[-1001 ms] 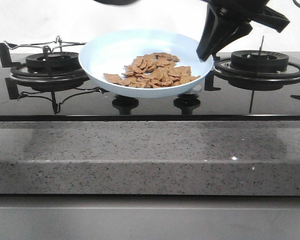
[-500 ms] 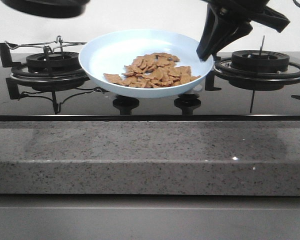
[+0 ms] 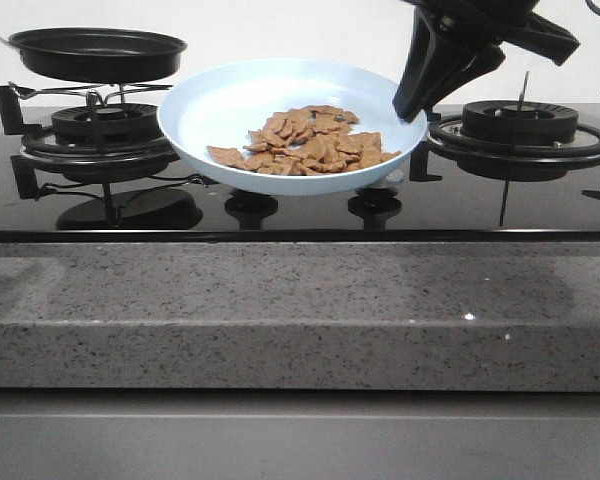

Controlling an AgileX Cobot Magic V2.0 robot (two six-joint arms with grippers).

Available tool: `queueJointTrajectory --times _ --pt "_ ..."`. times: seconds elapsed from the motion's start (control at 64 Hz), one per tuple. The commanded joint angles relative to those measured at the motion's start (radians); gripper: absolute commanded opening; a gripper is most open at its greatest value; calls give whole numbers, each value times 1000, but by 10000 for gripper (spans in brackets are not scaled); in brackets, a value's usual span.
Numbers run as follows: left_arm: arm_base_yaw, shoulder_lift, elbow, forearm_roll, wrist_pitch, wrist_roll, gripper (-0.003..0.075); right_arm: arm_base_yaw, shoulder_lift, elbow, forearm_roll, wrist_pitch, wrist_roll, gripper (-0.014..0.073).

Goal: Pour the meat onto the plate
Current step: 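Carry the empty pan back and set it on its burner with the left gripper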

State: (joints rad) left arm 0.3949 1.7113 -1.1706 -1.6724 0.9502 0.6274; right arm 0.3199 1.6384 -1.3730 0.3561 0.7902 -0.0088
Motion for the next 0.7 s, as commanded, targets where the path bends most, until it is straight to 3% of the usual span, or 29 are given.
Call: queueJointTrajectory --times 0.0,0.36,0.688 --pt "1 -36 -32 -84 44 -2 -20 -1 -36 -28 10 -41 -9 -59" --pt "1 -30 -26 -26 -5 -2 6 -1 -36 -28 10 -41 -9 -59" --pt "1 -30 -26 27 10 -2 455 -1 -36 -28 10 -41 -9 -59"
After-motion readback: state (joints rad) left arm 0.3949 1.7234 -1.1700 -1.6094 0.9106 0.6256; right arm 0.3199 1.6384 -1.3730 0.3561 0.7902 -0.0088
